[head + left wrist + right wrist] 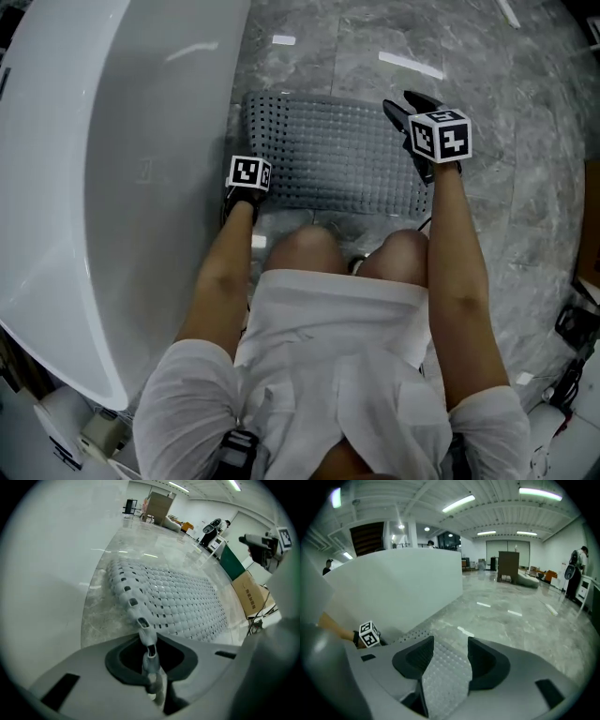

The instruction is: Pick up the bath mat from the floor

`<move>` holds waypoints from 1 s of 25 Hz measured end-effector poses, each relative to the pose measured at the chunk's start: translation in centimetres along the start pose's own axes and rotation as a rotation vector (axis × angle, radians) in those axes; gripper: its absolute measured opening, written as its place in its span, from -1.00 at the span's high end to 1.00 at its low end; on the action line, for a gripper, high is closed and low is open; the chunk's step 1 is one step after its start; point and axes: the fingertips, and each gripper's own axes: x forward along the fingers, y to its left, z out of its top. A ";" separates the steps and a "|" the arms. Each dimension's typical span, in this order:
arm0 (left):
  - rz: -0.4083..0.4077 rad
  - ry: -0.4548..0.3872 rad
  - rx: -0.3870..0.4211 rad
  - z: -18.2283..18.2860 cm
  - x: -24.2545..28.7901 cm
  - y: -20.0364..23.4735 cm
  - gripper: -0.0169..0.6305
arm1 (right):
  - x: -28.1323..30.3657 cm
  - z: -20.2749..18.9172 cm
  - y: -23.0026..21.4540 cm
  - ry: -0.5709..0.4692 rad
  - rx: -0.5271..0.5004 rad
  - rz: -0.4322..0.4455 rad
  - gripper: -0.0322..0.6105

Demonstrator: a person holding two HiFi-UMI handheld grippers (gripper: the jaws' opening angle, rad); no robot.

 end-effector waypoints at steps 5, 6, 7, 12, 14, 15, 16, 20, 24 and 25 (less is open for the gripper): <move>0.020 -0.003 -0.010 -0.3 -0.3 0.4 0.79 | 0.7 -11.2 -4.2 0.213 0.133 -0.011 0.09; 0.024 0.001 -0.008 -0.3 -0.2 0.4 0.79 | 0.6 -13.6 -5.1 0.247 0.172 -0.025 0.06; 0.028 0.005 -0.005 -0.4 -0.1 0.4 0.79 | 0.4 -16.1 -5.9 0.281 0.212 -0.038 0.05; 0.053 0.021 0.005 -0.3 0.5 0.6 0.78 | -0.3 -26.4 -8.5 0.437 0.348 -0.099 -0.02; 0.056 0.022 -0.002 -0.5 0.7 0.7 0.78 | -0.5 -29.0 -9.1 0.469 0.378 -0.109 -0.04; 0.057 0.023 -0.006 -0.5 0.8 0.7 0.78 | -0.5 -30.1 -9.3 0.480 0.391 -0.111 -0.05; 0.058 0.024 -0.007 -0.6 0.8 0.7 0.78 | -0.6 -31.1 -9.6 0.488 0.406 -0.112 -0.07; 0.068 0.038 -0.001 -0.6 0.8 0.8 0.78 | -0.8 -34.2 -11.1 0.508 0.444 -0.132 -0.13; 0.079 0.052 0.015 -0.6 1.1 0.9 0.78 | 0.0 -36.6 -11.4 0.539 0.467 -0.121 -0.17; 0.082 0.054 0.017 -0.6 1.1 0.9 0.78 | 0.3 -37.1 -11.4 0.544 0.477 -0.119 -0.18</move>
